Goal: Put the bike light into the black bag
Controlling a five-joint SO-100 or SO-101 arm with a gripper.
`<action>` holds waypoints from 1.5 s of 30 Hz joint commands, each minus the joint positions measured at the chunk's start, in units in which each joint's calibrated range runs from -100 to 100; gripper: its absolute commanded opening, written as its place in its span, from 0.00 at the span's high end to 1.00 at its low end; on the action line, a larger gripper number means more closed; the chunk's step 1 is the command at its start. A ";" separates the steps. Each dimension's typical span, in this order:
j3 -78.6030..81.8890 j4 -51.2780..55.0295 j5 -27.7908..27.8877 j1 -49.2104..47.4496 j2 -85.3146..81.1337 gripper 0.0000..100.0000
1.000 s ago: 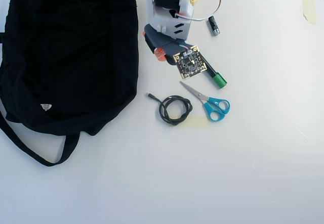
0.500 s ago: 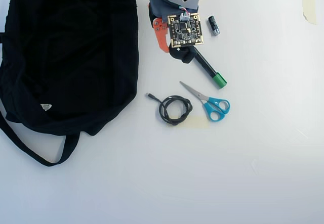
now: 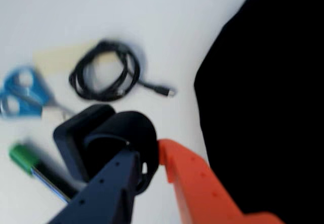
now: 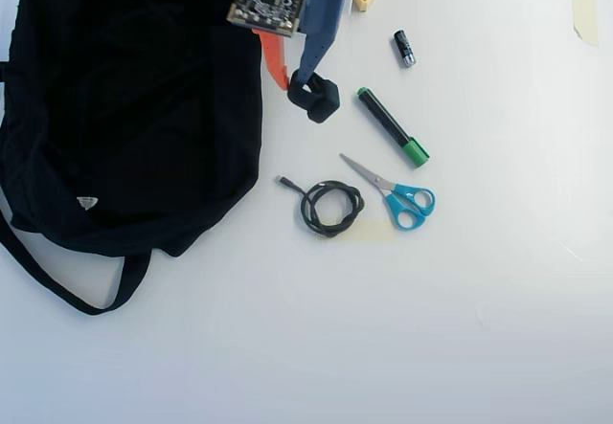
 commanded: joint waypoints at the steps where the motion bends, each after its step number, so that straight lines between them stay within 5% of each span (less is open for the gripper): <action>1: -3.12 -1.90 -5.05 2.62 -2.70 0.98; 16: -0.25 -14.99 -5.89 25.81 -1.37 0.98; 31: 35.51 -44.28 -5.84 46.00 -0.45 0.98; 37: 36.95 -48.24 -7.52 46.90 7.43 0.97; 41: 36.05 -43.59 -7.57 46.60 6.10 0.62; 45: 35.78 -42.55 -6.47 41.59 -0.87 0.61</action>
